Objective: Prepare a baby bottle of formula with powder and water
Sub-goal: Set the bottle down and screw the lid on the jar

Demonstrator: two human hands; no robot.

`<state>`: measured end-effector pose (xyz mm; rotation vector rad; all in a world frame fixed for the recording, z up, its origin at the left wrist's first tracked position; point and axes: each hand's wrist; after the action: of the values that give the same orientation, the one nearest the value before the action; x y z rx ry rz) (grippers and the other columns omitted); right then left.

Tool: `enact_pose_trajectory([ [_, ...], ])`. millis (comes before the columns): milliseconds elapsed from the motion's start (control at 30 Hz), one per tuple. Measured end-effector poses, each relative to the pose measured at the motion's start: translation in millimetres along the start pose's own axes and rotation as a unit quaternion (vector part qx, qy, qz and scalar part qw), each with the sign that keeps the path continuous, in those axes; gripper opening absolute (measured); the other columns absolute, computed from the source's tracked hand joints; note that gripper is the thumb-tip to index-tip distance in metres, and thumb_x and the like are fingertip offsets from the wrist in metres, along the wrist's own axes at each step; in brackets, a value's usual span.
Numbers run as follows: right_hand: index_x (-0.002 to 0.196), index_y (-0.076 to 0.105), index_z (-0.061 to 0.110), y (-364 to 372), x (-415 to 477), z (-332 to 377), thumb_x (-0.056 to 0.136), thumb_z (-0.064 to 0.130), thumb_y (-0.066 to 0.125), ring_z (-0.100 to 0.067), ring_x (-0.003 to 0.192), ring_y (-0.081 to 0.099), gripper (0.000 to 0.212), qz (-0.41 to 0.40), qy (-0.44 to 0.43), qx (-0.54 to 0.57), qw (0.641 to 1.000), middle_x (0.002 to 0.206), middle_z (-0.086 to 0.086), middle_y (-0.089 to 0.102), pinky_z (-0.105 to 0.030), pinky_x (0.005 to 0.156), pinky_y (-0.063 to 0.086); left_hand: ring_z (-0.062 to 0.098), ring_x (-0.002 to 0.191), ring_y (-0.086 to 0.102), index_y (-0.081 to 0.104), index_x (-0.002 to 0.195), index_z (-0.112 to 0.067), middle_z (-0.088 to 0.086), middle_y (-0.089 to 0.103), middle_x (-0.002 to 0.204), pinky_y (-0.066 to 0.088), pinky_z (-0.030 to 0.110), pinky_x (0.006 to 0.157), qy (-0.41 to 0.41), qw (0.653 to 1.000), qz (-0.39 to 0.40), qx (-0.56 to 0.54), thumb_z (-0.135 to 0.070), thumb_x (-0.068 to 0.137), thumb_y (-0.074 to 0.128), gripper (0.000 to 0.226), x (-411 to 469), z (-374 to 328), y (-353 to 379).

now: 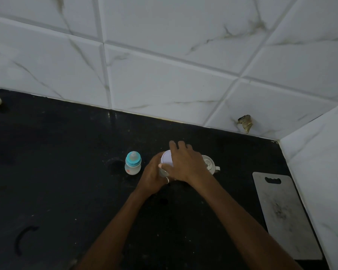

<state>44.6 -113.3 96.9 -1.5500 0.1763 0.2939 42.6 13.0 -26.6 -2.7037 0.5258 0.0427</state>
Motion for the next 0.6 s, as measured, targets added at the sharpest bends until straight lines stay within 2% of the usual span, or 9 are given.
enact_pose_trajectory([
  [133, 0.162, 0.016, 0.024, -17, 4, -17, 0.094, 0.032, 0.07, -0.031, 0.156, 0.013, 0.087, 0.043, -0.149, -0.074, 0.985, 0.17, -0.009, 0.011, -0.049, 0.116, 0.036, -0.004, 0.133, 0.035, 0.035, 0.153, -0.021, -0.016, 0.04, 0.144, 0.024, 0.003, 0.102, -0.033, 0.999, 0.012, 0.008, -0.019, 0.076, 0.087, 0.092, 1, 1, 1],
  [267, 0.162, 0.014, 0.031, -18, 16, -28, 0.088, 0.012, 0.076, -0.03, 0.158, 0.004, 0.098, 0.107, -0.217, -0.126, 0.962, 0.172, -0.003, 0.003, -0.054, 0.118, 0.032, -0.003, 0.134, 0.034, 0.034, 0.153, -0.021, -0.018, 0.038, 0.143, 0.024, 0.003, 0.1, -0.051, 0.998, 0.009, 0.027, -0.022, 0.076, 0.087, 0.093, 3, 2, 5],
  [333, 0.161, 0.017, 0.03, -20, 18, -31, 0.088, 0.009, 0.075, -0.029, 0.158, 0.006, 0.097, 0.132, -0.227, -0.126, 0.957, 0.172, -0.001, 0.005, -0.051, 0.118, 0.034, 0.0, 0.13, 0.044, 0.04, 0.149, -0.022, -0.01, 0.048, 0.145, 0.031, 0.005, 0.1, -0.068, 0.996, 0.017, 0.062, -0.026, 0.077, 0.086, 0.086, 4, 3, 4],
  [400, 0.161, 0.022, 0.028, -20, 18, -32, 0.089, 0.009, 0.073, -0.027, 0.156, 0.016, 0.09, 0.145, -0.227, -0.102, 0.958, 0.171, -0.001, 0.013, -0.044, 0.116, 0.035, 0.003, 0.113, 0.057, 0.049, 0.138, -0.021, -0.007, 0.061, 0.127, 0.044, 0.012, 0.096, -0.077, 0.995, 0.014, 0.054, -0.027, 0.075, 0.088, 0.074, 10, 7, 7],
  [433, 0.16, 0.026, 0.027, -19, 18, -33, 0.089, 0.01, 0.073, -0.027, 0.153, 0.024, 0.086, 0.142, -0.228, -0.089, 0.959, 0.169, -0.002, 0.019, -0.042, 0.115, 0.036, 0.004, 0.112, 0.058, 0.049, 0.137, -0.019, -0.008, 0.061, 0.127, 0.044, 0.013, 0.096, -0.082, 0.995, 0.022, 0.047, -0.025, 0.078, 0.086, 0.07, 12, 3, 7],
  [500, 0.158, 0.03, 0.025, -15, 18, -34, 0.089, 0.015, 0.073, -0.029, 0.142, 0.039, 0.081, 0.124, -0.226, -0.08, 0.963, 0.163, -0.004, 0.031, -0.042, 0.11, 0.043, 0.011, 0.129, 0.052, 0.047, 0.142, -0.012, 0.001, 0.055, 0.141, 0.037, 0.019, 0.106, -0.087, 0.984, 0.08, 0.132, -0.016, 0.091, 0.073, 0.057, 14, -2, 10],
  [533, 0.157, 0.032, 0.025, -14, 18, -34, 0.09, 0.018, 0.073, -0.029, 0.136, 0.045, 0.079, 0.116, -0.219, -0.079, 0.965, 0.159, -0.005, 0.036, -0.043, 0.106, 0.046, 0.015, 0.136, 0.047, 0.044, 0.145, -0.008, 0.004, 0.05, 0.147, 0.033, 0.022, 0.11, -0.097, 0.982, 0.084, 0.141, -0.011, 0.095, 0.068, 0.056, 12, 3, 12],
  [600, 0.156, 0.033, 0.022, -12, 17, -32, 0.091, 0.028, 0.071, -0.029, 0.128, 0.05, 0.075, 0.105, -0.196, -0.073, 0.972, 0.151, -0.006, 0.042, -0.044, 0.1, 0.049, 0.015, 0.143, 0.039, 0.036, 0.152, -0.008, 0.003, 0.043, 0.152, 0.027, 0.021, 0.113, -0.077, 0.989, 0.056, 0.113, -0.009, 0.092, 0.071, 0.069, 23, 2, 17],
])
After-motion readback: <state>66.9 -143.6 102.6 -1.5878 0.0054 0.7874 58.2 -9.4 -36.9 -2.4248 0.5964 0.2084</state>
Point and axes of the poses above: each hand's wrist, its own x-axis towards the middle knuckle, its own y-axis out of the palm, z = x × y
